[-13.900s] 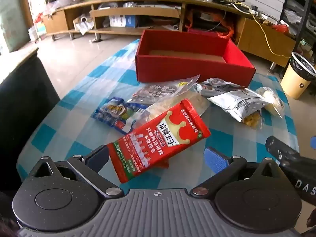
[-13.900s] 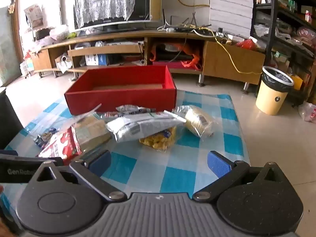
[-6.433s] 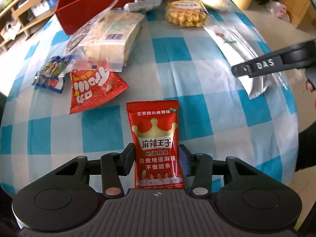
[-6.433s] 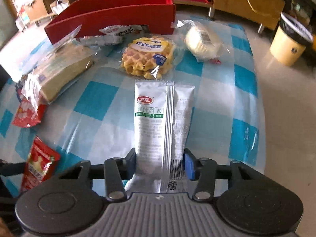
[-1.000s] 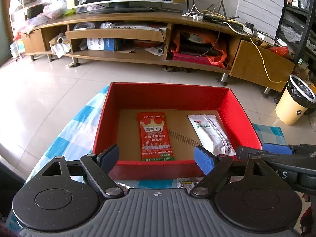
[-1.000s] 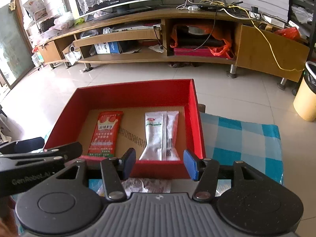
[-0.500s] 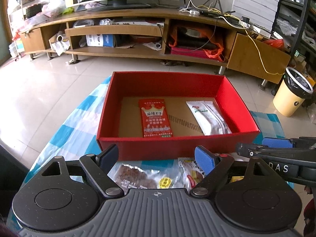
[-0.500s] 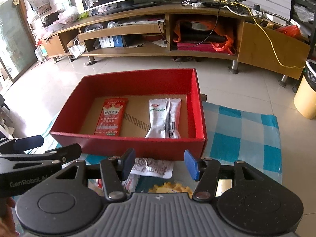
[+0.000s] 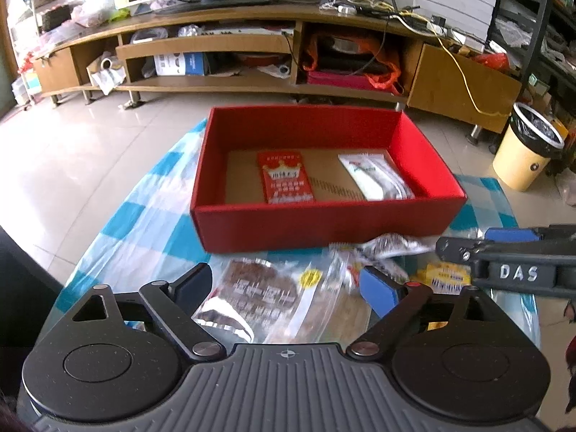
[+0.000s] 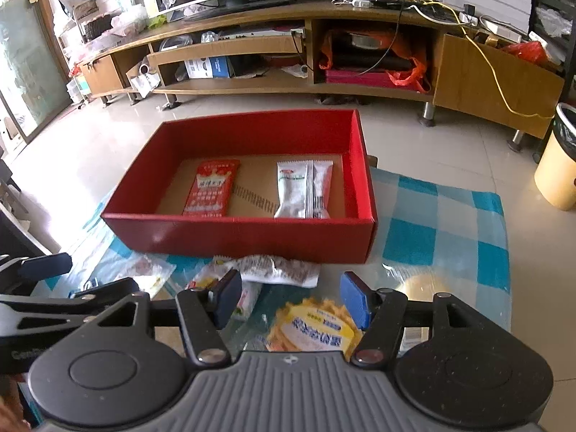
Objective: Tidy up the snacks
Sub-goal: 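Withdraw both grippers from the box toward the remaining snacks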
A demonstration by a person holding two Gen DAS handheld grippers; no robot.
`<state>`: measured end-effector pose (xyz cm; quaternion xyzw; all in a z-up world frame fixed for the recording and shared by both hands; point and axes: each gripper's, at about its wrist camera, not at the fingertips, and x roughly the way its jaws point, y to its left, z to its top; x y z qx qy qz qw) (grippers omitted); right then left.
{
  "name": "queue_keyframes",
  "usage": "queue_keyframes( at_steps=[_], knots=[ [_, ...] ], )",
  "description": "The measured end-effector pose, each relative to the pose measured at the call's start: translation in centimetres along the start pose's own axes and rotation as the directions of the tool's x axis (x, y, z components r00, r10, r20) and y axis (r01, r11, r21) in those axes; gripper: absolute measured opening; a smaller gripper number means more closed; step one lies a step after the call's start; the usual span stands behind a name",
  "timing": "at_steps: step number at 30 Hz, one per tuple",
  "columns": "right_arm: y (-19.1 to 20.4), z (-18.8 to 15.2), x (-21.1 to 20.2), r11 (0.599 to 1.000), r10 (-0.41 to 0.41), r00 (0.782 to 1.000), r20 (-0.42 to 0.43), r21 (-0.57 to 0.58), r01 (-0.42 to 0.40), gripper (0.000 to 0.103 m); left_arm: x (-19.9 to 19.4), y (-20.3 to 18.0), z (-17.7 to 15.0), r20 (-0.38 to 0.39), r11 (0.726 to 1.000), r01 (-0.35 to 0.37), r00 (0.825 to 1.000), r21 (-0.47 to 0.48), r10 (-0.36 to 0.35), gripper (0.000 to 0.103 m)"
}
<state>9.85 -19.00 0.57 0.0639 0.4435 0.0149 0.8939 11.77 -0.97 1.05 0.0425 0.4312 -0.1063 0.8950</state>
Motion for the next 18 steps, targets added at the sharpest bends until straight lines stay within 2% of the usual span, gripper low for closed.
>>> queue_keyframes(
  at_steps=[4,9,12,18],
  knots=[
    [-0.3,-0.6,-0.5,1.000,0.003,1.000,-0.005,0.002,-0.003,0.061,0.0,0.4,-1.1,-0.028,1.000,0.009,1.000,0.007,-0.009,0.093],
    [-0.7,-0.9,-1.4,0.999,0.021,1.000,0.000,0.024,-0.021,0.061,0.4,0.0,-1.9,-0.073,0.998,0.061,0.996,0.027,-0.059,0.094],
    [-1.1,-1.2,-1.7,0.999,0.021,1.000,-0.001,0.026,-0.021,0.062,0.9,-0.4,-2.5,-0.095,0.997,0.060,0.994,0.042,-0.056,0.094],
    [-2.1,-1.6,-1.7,0.999,0.022,1.000,-0.021,0.039,-0.021,0.062,1.8,-1.1,-3.7,-0.170,0.991,0.119,0.980,0.068,-0.106,0.094]
  ],
)
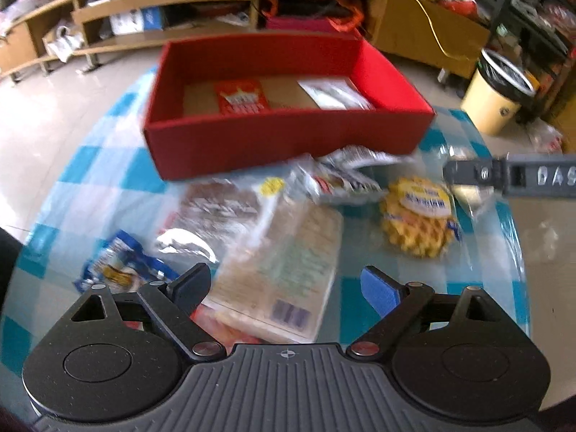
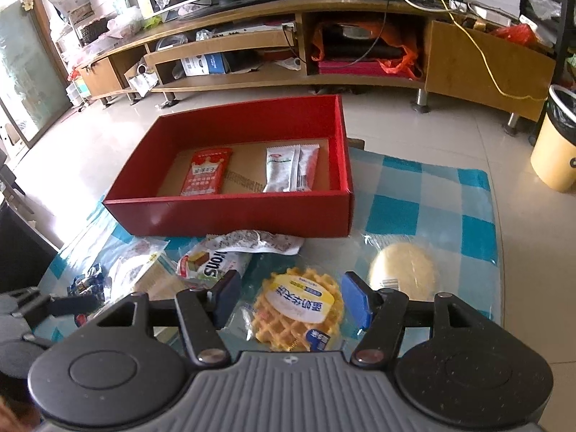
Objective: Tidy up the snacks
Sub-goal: 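Withdraw both grippers from the box toward the remaining snacks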
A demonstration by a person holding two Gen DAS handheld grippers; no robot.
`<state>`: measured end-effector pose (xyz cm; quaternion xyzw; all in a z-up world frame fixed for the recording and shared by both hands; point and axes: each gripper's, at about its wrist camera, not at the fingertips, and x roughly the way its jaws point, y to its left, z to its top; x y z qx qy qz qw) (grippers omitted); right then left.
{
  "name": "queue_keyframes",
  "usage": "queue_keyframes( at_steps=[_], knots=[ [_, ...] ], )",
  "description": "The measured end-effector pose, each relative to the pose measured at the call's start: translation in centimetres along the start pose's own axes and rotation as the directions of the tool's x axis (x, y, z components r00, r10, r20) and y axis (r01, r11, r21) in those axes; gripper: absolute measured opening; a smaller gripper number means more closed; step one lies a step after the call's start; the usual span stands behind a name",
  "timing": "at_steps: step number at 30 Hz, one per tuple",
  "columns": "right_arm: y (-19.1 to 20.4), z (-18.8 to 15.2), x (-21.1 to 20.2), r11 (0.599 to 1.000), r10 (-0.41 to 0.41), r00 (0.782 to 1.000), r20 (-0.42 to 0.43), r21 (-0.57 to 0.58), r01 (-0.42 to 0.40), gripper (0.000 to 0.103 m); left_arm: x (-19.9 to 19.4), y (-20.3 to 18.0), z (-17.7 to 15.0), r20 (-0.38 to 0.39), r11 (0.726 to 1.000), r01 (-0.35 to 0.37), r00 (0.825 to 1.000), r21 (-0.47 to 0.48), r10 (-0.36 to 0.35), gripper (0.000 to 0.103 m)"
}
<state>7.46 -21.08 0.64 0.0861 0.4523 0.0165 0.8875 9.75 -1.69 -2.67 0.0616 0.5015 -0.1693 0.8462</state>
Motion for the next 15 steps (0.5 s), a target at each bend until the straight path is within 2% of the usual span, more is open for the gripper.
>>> queue_keyframes(
  at_steps=[4,6,8,9,15],
  knots=[
    [-0.3,0.0,-0.1,1.000,0.007,1.000,0.002,-0.002,-0.007,0.062,2.5,-0.8,0.3,-0.046,0.998,-0.049,0.998,0.031,0.050,0.098],
    [-0.5,0.0,-0.2,1.000,0.007,1.000,0.003,-0.001,-0.007,0.062,3.7,-1.0,0.3,-0.077,0.998,-0.057,0.995,0.038,0.060,0.091],
    [-0.9,0.0,-0.2,1.000,0.004,1.000,0.000,0.005,-0.004,0.062,4.0,-1.6,-0.1,-0.091,0.992,-0.105,0.990,0.077,0.112,0.074],
    [-1.2,0.1,-0.1,1.000,0.002,1.000,-0.005,0.008,-0.002,0.062,3.7,-1.9,-0.3,-0.086,0.988,-0.117,0.988,0.103,0.126,0.072],
    [-3.4,-0.5,0.6,0.999,-0.005,0.999,-0.048,0.037,0.006,0.062,1.3,-2.7,-2.5,-0.086,0.992,-0.015,0.996,0.121,0.025,0.068]
  ],
)
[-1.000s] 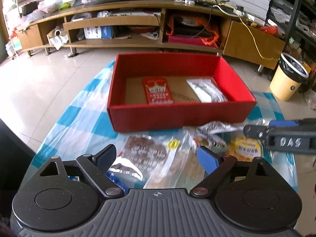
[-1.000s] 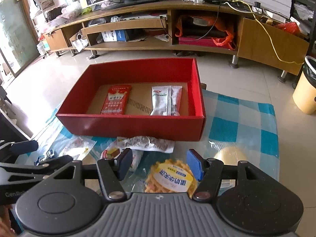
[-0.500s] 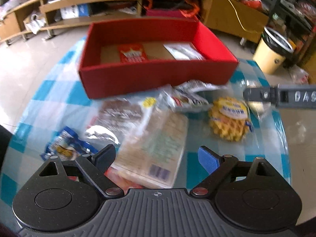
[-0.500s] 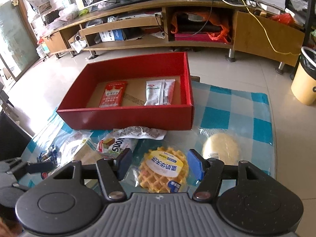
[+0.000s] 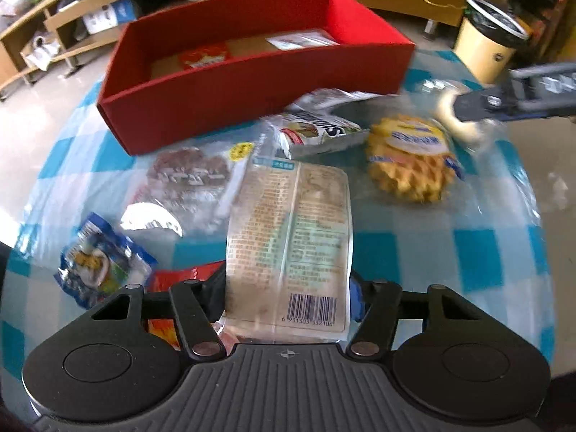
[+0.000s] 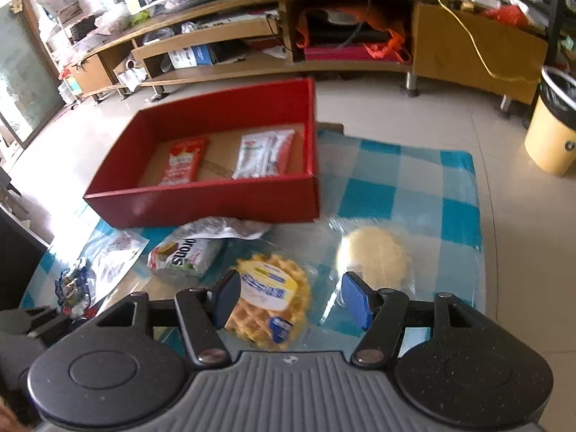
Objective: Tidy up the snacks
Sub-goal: 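Withdraw both grippers from the box toward the remaining snacks, then grasp the milk-cake packet with the left gripper while the right gripper grasps the waffle packet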
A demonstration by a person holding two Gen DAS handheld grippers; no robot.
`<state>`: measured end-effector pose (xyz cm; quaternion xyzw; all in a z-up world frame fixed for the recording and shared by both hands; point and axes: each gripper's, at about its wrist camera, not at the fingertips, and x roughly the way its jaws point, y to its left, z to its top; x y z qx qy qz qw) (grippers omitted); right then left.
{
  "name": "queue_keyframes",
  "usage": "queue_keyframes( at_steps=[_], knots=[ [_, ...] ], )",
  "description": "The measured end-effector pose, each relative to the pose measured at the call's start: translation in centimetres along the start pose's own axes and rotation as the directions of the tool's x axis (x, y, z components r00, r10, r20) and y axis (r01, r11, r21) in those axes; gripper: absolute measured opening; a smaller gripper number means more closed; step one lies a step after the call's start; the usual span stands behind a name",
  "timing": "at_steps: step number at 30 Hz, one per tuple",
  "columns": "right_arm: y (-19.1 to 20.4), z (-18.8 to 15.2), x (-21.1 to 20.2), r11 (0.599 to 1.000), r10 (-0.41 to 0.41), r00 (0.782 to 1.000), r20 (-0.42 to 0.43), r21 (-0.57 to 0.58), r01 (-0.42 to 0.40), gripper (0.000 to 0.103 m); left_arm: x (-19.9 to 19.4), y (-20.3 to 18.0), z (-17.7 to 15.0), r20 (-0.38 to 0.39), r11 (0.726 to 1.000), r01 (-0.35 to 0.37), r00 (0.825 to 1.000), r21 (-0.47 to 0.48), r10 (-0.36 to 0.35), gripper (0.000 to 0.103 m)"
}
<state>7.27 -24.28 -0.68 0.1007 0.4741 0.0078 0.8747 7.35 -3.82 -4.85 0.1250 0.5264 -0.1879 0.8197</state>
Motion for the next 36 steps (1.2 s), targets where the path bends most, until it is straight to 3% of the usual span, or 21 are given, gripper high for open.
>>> queue_keyframes(
  at_steps=[6,11,16,18,20,23,29,32,34,36],
  knots=[
    [-1.6,-0.4,2.1,0.997,-0.016,0.997,-0.070,0.075,0.021,0.062,-0.5,-1.1,-1.4,-0.017,0.999,0.036,0.999,0.034,-0.035,0.072],
    [0.7,-0.5,3.8,1.000,-0.011,0.995,-0.101,0.025,0.013,0.065,-0.6,-1.1,-0.7,-0.003,0.998,0.061,0.998,0.028,-0.061,0.088],
    [2.6,-0.8,6.2,0.999,-0.034,0.990,-0.134,-0.042,0.028,0.086,1.0,-1.4,-0.3,-0.022,0.999,0.040,0.999,0.028,-0.040,0.092],
    [3.2,-1.1,7.1,0.996,-0.050,0.990,-0.133,-0.080,0.039,0.090,1.7,-1.8,-0.2,-0.025,0.999,0.008,1.000,0.042,-0.007,0.092],
    [3.5,-1.4,7.3,0.994,-0.061,0.991,-0.121,-0.096,0.049,0.089,1.7,-2.2,-0.2,-0.012,0.997,-0.027,1.000,0.068,0.028,0.087],
    [4.0,-2.0,6.2,0.988,-0.072,0.990,-0.118,-0.145,0.054,0.079,1.1,-2.1,-0.5,-0.028,0.998,0.021,0.999,0.066,-0.019,0.076],
    [3.3,-5.0,3.5,0.987,-0.053,0.985,-0.161,-0.160,0.027,0.074,-0.4,-2.1,-2.6,-0.059,0.993,0.091,0.994,0.071,-0.087,0.074],
    [2.5,-6.7,1.5,0.991,-0.027,0.982,-0.185,-0.136,0.002,0.065,-0.9,-2.1,-3.5,-0.064,0.990,0.119,0.991,0.079,-0.114,0.078],
    [2.0,-7.7,0.5,0.991,-0.022,0.979,-0.205,-0.133,-0.005,0.067,-1.0,-2.3,-3.8,-0.053,0.990,0.103,0.994,0.091,-0.098,0.087],
    [1.6,-8.0,0.4,0.994,-0.034,0.979,-0.201,-0.109,0.012,0.073,-0.8,-2.6,-3.5,-0.041,0.992,0.081,0.996,0.102,-0.077,0.088]
  ],
)
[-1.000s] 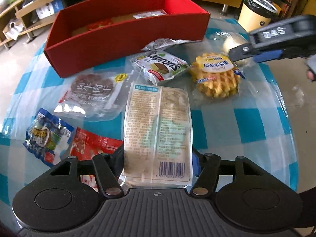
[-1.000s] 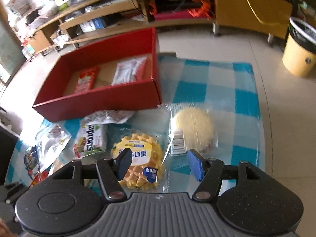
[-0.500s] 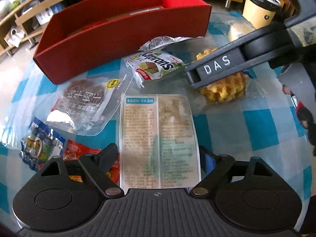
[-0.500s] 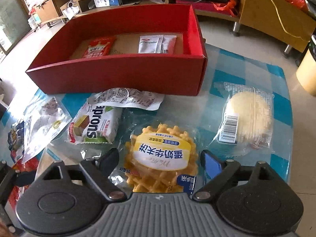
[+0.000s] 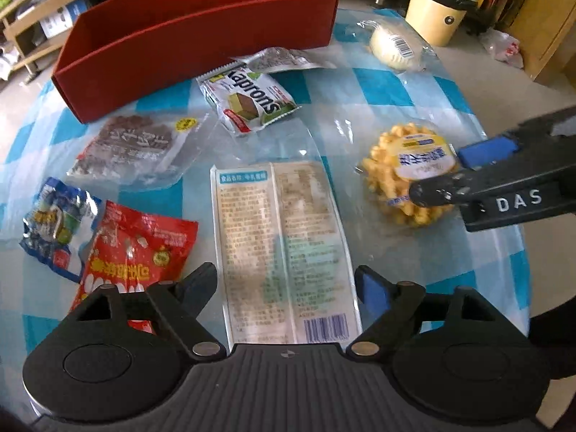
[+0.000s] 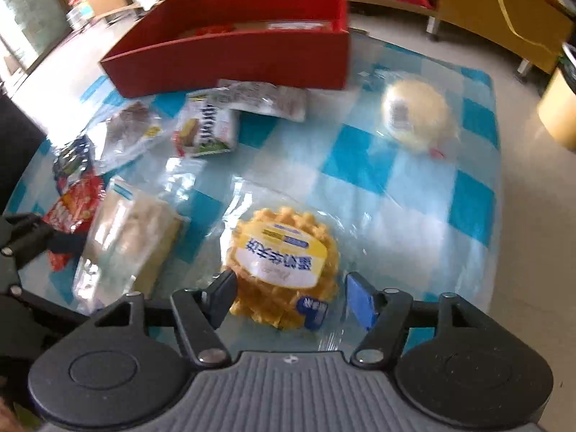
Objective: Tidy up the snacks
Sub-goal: 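Grasp the milk-cake packet with the left gripper while the right gripper grasps the waffle packet, then lift the milk-cake and waffle packets with both grippers toward the red box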
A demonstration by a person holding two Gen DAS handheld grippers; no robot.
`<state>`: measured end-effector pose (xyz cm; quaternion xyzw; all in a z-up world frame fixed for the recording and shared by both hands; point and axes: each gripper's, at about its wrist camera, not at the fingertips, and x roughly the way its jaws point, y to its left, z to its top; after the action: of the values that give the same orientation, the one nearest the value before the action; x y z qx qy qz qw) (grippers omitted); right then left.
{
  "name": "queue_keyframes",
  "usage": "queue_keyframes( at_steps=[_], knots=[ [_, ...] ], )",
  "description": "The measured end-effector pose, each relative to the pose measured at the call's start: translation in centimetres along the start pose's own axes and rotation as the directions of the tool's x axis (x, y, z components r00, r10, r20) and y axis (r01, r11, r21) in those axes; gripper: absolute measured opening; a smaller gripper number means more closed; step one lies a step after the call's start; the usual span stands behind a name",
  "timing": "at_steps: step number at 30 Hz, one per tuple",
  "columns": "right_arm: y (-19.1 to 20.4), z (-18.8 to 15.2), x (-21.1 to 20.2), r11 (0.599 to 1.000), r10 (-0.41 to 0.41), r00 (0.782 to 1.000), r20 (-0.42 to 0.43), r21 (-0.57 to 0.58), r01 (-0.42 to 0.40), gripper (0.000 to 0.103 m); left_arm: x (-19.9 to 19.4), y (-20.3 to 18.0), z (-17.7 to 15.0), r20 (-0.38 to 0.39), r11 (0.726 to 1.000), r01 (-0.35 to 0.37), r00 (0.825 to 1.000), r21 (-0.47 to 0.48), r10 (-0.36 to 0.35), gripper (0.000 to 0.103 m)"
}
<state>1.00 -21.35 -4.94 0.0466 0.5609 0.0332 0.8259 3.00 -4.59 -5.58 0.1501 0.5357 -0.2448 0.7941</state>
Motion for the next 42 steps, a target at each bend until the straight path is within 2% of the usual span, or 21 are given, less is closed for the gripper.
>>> queue_keyframes(
  at_steps=[1,4,7,8,10,11,14,17,19,23,25,29,30,31,35,39,42],
  knots=[
    [-0.5,0.3,0.2,0.999,0.008,1.000,0.008,0.046,-0.009,0.074,0.3,0.0,0.3,0.005,1.000,-0.008,1.000,0.002,0.008,0.089],
    [-0.3,0.7,0.1,1.000,0.007,1.000,0.028,0.029,-0.008,0.074,0.7,-0.3,0.7,0.013,0.999,-0.042,0.999,0.016,0.042,0.091],
    [0.9,0.9,-0.5,0.991,-0.033,0.999,0.037,-0.131,0.038,0.074,0.7,-0.2,0.4,0.016,0.998,-0.050,0.999,0.040,0.049,0.091],
    [1.3,0.8,-0.8,0.978,-0.026,0.999,0.029,-0.206,0.031,0.074,0.8,-0.1,0.3,0.010,0.998,-0.044,0.999,0.042,0.044,0.091],
    [1.6,0.6,-1.3,0.934,-0.015,1.000,0.019,-0.358,0.021,0.074,1.2,0.3,0.2,-0.015,0.999,-0.015,1.000,0.031,0.015,0.092],
    [2.0,0.6,-1.7,0.893,-0.021,1.000,0.019,-0.449,0.028,0.074,1.3,0.4,0.1,-0.020,1.000,-0.005,1.000,0.029,0.005,0.093],
    [2.9,1.0,-1.6,0.792,-0.010,1.000,-0.026,-0.610,-0.008,0.074,1.2,0.2,0.3,-0.024,0.999,0.018,1.000,0.037,-0.017,0.093],
    [3.2,2.1,0.0,0.721,-0.015,0.998,-0.064,-0.692,-0.033,0.075,1.2,0.1,0.5,-0.030,0.999,0.043,0.999,0.029,-0.042,0.096],
    [3.5,2.9,1.0,0.696,-0.008,0.996,-0.084,-0.716,-0.055,0.086,1.4,0.1,0.7,-0.035,0.998,0.053,0.998,0.025,-0.052,0.097],
    [4.2,3.9,2.7,0.656,0.061,0.981,-0.186,-0.733,-0.180,0.088,1.6,0.4,1.2,-0.041,0.998,0.069,0.997,0.007,-0.068,0.101],
    [4.5,3.6,3.3,0.654,0.092,0.972,-0.215,-0.723,-0.221,0.090,1.7,0.6,1.3,-0.045,0.997,0.076,0.996,0.011,-0.075,0.102],
    [3.6,2.5,4.5,0.716,0.118,0.973,-0.196,-0.663,-0.221,0.101,2.0,0.0,1.1,-0.043,0.997,0.050,0.998,0.064,-0.048,0.103],
    [3.4,2.0,4.4,0.714,0.121,0.976,-0.180,-0.667,-0.211,0.103,2.1,-0.2,1.1,-0.041,0.996,0.043,0.998,0.083,-0.040,0.103],
    [3.4,1.6,4.4,0.710,0.110,0.980,-0.168,-0.677,-0.196,0.103,2.2,-0.3,1.0,-0.037,0.994,0.040,0.999,0.102,-0.037,0.103],
    [2.8,0.9,4.3,0.763,0.099,0.984,-0.151,-0.623,-0.173,0.103,2.2,0.2,1.2,-0.030,0.993,0.043,0.999,0.112,-0.040,0.103],
    [1.9,0.9,4.2,0.801,0.081,0.986,-0.144,-0.580,-0.151,0.103,2.0,2.1,1.2,-0.037,0.999,0.029,0.999,0.045,-0.028,0.103],
    [1.1,-0.2,3.5,0.839,0.064,0.990,-0.123,-0.531,-0.120,0.094,1.9,2.6,1.5,-0.033,0.999,0.034,0.999,-0.016,-0.035,0.101]
  ],
)
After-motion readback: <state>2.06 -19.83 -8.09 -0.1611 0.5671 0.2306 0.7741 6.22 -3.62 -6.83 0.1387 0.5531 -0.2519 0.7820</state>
